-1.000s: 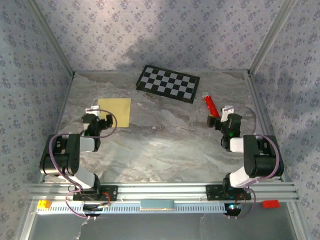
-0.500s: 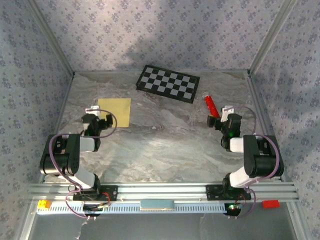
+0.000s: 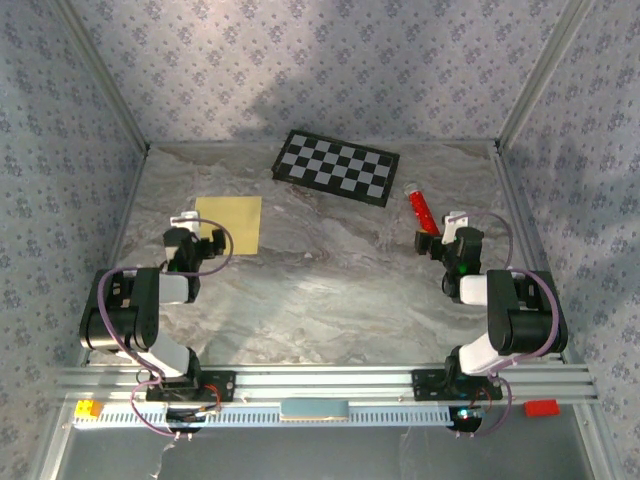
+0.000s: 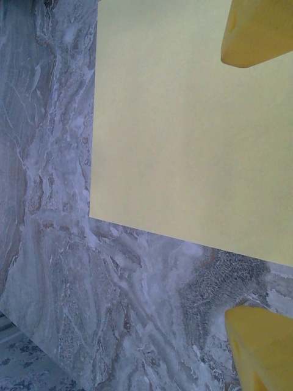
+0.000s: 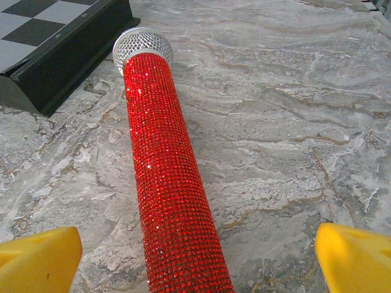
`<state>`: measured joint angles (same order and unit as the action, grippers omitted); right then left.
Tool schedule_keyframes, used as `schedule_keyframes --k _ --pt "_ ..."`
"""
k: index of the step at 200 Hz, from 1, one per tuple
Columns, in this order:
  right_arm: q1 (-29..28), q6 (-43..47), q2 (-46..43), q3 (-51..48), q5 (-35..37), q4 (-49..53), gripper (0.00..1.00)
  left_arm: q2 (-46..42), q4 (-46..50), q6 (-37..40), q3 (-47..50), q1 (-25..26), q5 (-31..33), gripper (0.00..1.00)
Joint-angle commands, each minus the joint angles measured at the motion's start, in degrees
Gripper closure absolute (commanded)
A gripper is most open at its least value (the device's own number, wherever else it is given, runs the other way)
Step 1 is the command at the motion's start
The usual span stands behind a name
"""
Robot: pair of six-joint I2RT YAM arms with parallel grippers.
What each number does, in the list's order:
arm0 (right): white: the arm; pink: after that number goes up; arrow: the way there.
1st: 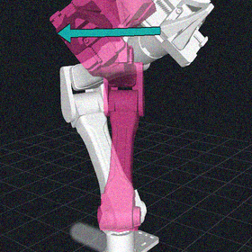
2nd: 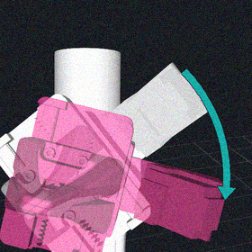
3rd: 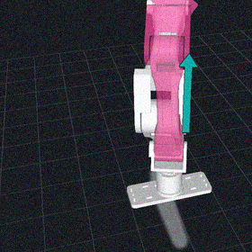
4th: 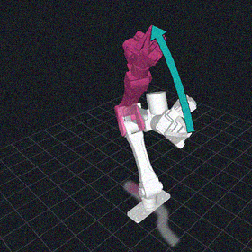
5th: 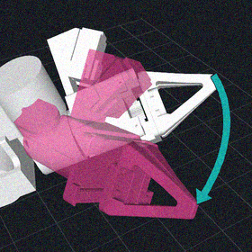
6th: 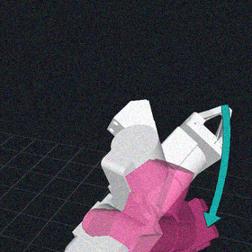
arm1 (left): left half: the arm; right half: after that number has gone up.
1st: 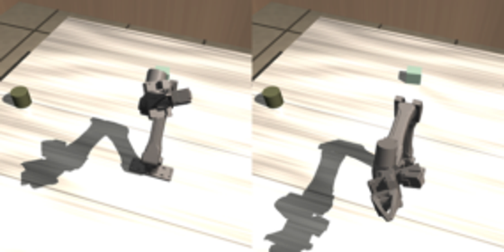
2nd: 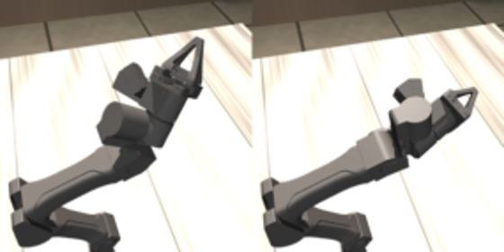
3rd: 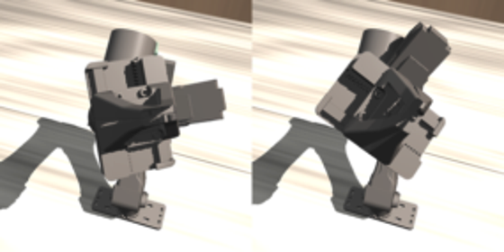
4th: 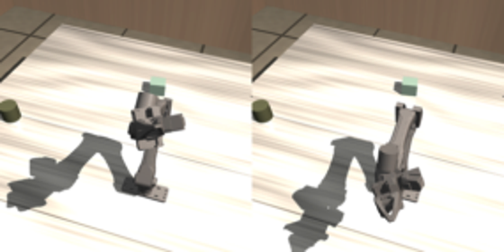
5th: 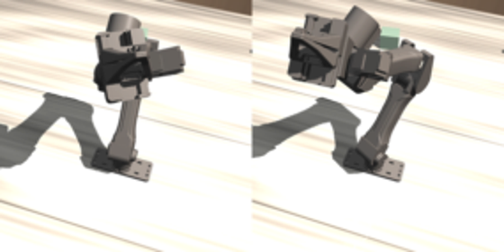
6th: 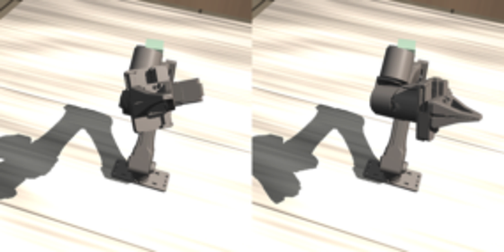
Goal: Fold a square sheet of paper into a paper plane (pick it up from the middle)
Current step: Move the square sheet of paper to the center of the table.
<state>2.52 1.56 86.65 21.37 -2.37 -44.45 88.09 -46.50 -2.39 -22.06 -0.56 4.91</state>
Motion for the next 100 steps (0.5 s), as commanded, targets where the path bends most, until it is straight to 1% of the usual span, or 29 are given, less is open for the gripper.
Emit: schedule_keyframes --k 1,29,48,67,84,94,100 --pt "-0.3 0.9 -0.2 0.8 1.2 -1.3 0.0 -0.6 -2.1 0.3 -0.4 -0.4 -1.0 0.0" --pt "0.0 0.8 -0.1 1.6 0.5 0.1 0.0 -2.2 -3.2 -0.2 1.0 -0.4 -0.5 0.0" --pt "-0.2 1.1 -0.9 2.0 0.5 1.5 0.0 -4.6 -0.6 -0.1 0.6 -0.4 -0.3 0.0" --pt "-0.4 1.0 -3.3 4.5 0.8 7.7 0.0 -8.7 8.2 -0.7 -1.9 -0.6 -0.6 0.0" --pt "-0.3 -0.3 -7.1 7.5 0.9 16.7 0.0 -12.4 17.2 -1.9 -5.0 -0.6 -1.8 0.0" --pt "-0.3 -1.9 -9.6 9.2 0.0 22.5 0.0 -14.6 23.2 -5.0 -7.5 -0.6 -1.5 0.0" --pt "-0.2 -4.3 -11.1 10.4 -0.5 25.7 0.0 -15.5 27.6 -8.2 -9.3 -0.7 -0.1 0.0"
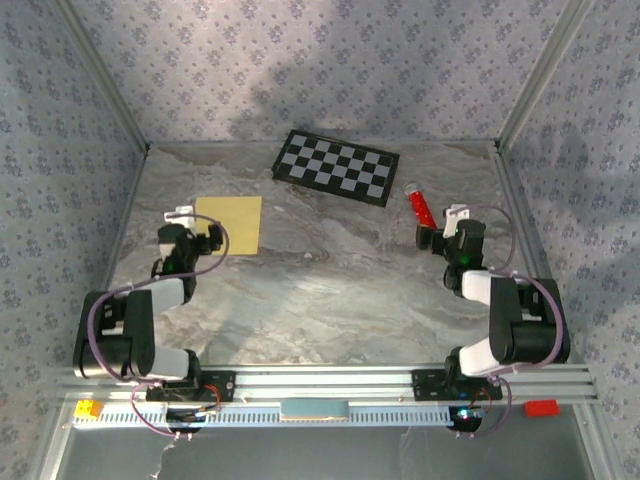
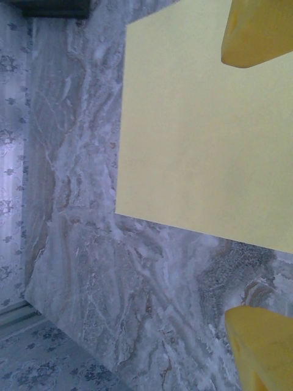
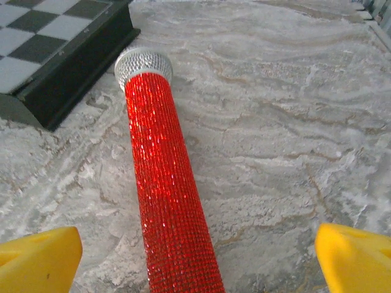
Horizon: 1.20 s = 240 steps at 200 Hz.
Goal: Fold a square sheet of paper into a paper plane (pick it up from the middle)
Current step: Move the square sheet of paper to the center of the table.
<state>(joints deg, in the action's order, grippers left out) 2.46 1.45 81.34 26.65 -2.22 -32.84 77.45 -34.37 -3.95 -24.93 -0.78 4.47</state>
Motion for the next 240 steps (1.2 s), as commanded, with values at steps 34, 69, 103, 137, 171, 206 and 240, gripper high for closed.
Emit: schedule_keyframes --k 34,69,103,137,171,206,240 --pt "1.4 -18.9 -7.2 16.1 -11.7 36.4 0.0 -2.6 40.6 -13.9 -19.9 -1.0 -2.0 0.0" --pt "2.2 -25.1 -2.0 18.9 -32.2 36.2 0.0 9.3 48.7 -13.2 -30.4 -1.3 -21.1 0.0" --pt "-3.0 -24.1 -0.7 21.6 -32.9 39.9 0.0 19.5 56.0 -16.2 -40.1 0.1 -24.3 0.0" --pt "-6.5 -24.1 -0.2 23.3 -30.9 42.8 0.0 25.8 60.9 -15.8 -45.8 2.9 -21.9 0.0" --pt "-8.5 -26.3 0.1 24.2 -30.1 43.0 0.0 30.2 64.2 -17.0 -47.3 5.4 -18.8 0.01" --pt "-10.6 -27.2 -0.7 25.3 -29.0 44.8 0.0 30.6 65.6 -19.9 -43.4 8.0 -17.6 0.01" --pt "-11.4 -29.2 -3.0 25.0 -26.8 45.3 0.0 27.3 63.5 -24.8 -34.8 12.7 -17.6 0.01"
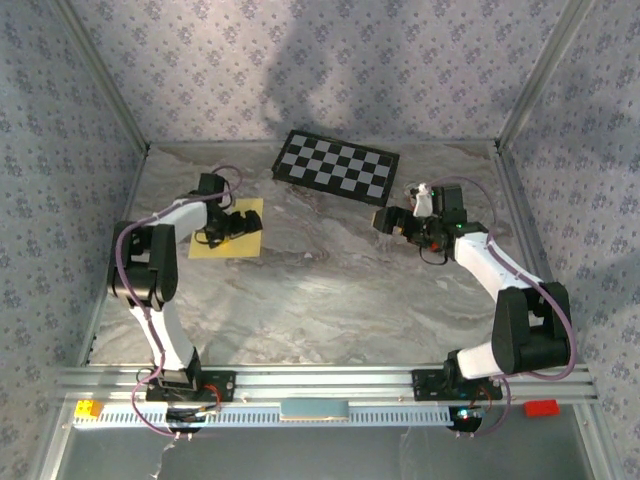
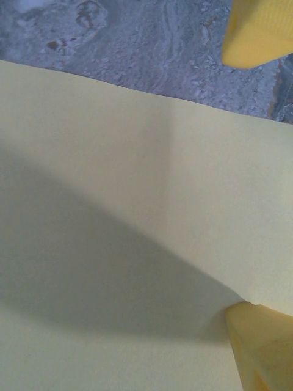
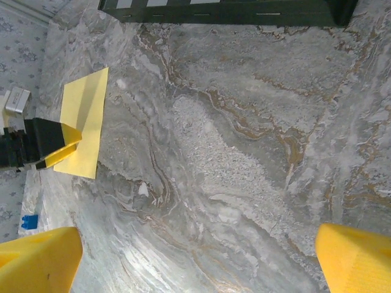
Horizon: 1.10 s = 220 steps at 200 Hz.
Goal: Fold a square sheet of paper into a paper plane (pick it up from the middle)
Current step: Move the square sheet of paper to the center of the table.
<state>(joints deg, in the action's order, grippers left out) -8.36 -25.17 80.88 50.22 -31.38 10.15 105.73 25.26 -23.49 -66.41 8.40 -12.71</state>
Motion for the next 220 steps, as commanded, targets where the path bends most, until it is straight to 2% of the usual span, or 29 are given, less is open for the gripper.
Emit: schedule_keyframes --k 1,20,57,80,99,121,139,172,197,220 --pt "-0.6 -2.7 -2.6 1.4 2.4 2.3 0.0 -1.1 3.9 -5.4 7.0 3.7 -0.4 0.01" --pt "-1.4 -4.0 -4.3 0.9 4.6 2.7 0.0 -4.1 1.5 -10.0 12.9 7.8 -0.7 0.02" --pt "-4.0 -7.3 -7.3 -1.7 8.6 2.5 0.0 -11.7 -0.1 -22.9 20.9 21.8 5.1 0.02" --pt "-5.7 -10.0 -8.8 -4.1 11.5 2.1 0.0 -16.9 0.4 -32.4 22.5 30.8 11.1 0.01" --pt "-6.8 -12.9 -9.7 -6.2 12.0 0.7 0.0 -21.3 1.5 -36.8 21.3 34.1 14.9 0.01" --pt "-8.7 -14.8 -10.0 -7.6 11.9 -1.7 0.0 -25.8 4.8 -35.8 18.0 34.5 20.2 0.0" --pt "-10.6 -15.5 -9.1 -7.0 11.9 -2.4 0.0 -27.4 8.8 -30.1 15.7 32.7 23.9 0.01" --pt "-13.9 -16.0 -6.0 -4.6 12.0 -2.0 0.0 -27.7 11.9 -18.2 15.5 24.9 17.1 0.05" --pt "-15.8 -16.5 -3.8 -3.4 12.7 -2.7 0.0 -27.3 11.8 -11.1 15.2 23.4 13.2 0.05" --pt "-16.7 -16.8 -1.8 -2.1 12.3 -3.3 0.0 -25.1 10.7 -8.5 14.9 22.9 10.3 0.05"
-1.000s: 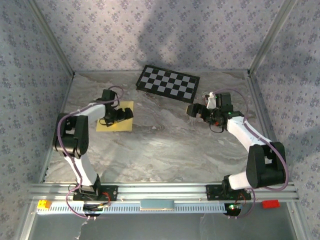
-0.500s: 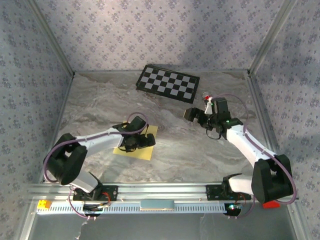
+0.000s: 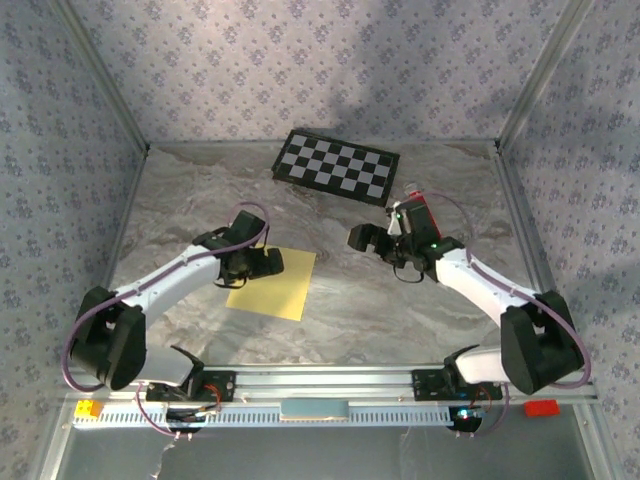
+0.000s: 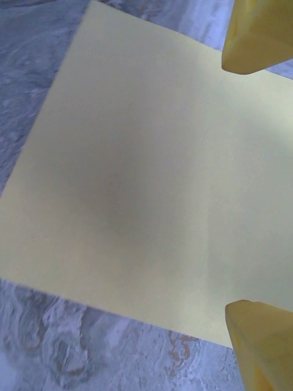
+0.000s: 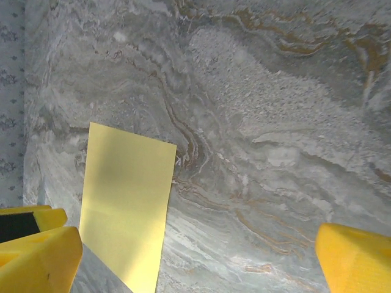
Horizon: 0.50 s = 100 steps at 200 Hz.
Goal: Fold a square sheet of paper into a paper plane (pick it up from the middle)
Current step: Move the square sheet of paper to the center of the table.
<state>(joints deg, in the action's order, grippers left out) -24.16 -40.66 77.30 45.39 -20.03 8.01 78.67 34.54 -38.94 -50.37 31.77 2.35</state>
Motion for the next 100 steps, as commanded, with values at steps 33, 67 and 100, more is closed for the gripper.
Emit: schedule_keyframes --k 33,67,100 --pt "-2.0 -1.0 3.8 4.4 -0.3 -1.2 0.0 7.0 0.3 7.3 -2.6 -0.5 -6.4 0.05" --pt "-2.3 -1.3 4.7 4.6 -0.1 -0.9 0.0 13.1 1.7 5.5 -4.9 -0.4 -7.5 0.05" --pt "-2.2 -1.4 4.8 4.1 0.9 -0.4 0.0 14.5 1.6 -2.3 -3.5 0.4 -6.6 0.06"
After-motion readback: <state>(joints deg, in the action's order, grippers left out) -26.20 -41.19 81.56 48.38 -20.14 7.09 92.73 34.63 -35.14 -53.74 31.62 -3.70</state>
